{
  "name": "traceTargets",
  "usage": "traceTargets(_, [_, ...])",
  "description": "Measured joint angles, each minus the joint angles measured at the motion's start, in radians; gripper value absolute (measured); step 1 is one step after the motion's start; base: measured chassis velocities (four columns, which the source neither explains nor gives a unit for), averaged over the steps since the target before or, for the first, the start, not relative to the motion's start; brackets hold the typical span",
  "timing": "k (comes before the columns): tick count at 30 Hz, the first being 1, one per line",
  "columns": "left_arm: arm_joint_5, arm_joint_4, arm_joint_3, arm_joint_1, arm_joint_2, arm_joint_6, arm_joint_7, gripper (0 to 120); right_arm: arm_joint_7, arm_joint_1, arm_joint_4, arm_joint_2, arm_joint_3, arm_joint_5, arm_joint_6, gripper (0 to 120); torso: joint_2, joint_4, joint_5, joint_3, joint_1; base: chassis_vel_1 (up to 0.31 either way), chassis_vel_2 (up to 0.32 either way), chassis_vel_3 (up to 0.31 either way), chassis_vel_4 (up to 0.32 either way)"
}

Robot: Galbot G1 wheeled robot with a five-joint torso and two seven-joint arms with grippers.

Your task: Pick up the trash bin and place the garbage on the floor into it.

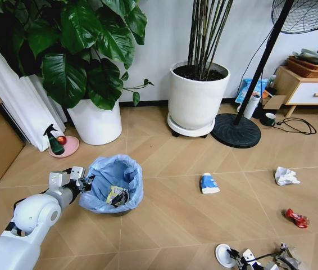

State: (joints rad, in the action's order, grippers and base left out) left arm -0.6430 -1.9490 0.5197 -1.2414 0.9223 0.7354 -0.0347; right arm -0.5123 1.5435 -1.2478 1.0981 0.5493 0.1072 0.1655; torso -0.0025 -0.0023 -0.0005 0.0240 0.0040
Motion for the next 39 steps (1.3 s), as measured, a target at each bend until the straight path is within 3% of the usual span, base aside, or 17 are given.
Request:
traceTargets(20, [0.001,-0.004,-0.003,-0.005,0.0,0.0,0.003,0,0.008,-0.06,-0.173,-0.042,0.007,0.074,-0.026,0,0.0,-0.0001,-0.0003,0.0,0.0,0.0,0.0,0.0,0.0])
traceTargets(39, [0.016,-0.014,-0.039,0.009,-0.038,0.0,0.035,0,0.096,-0.403,-0.574,-0.188,-0.173,0.429,-0.317,0,0.0,0.0,-0.0007,0.0,0.0,0.0,0.0,0.0,0.0])
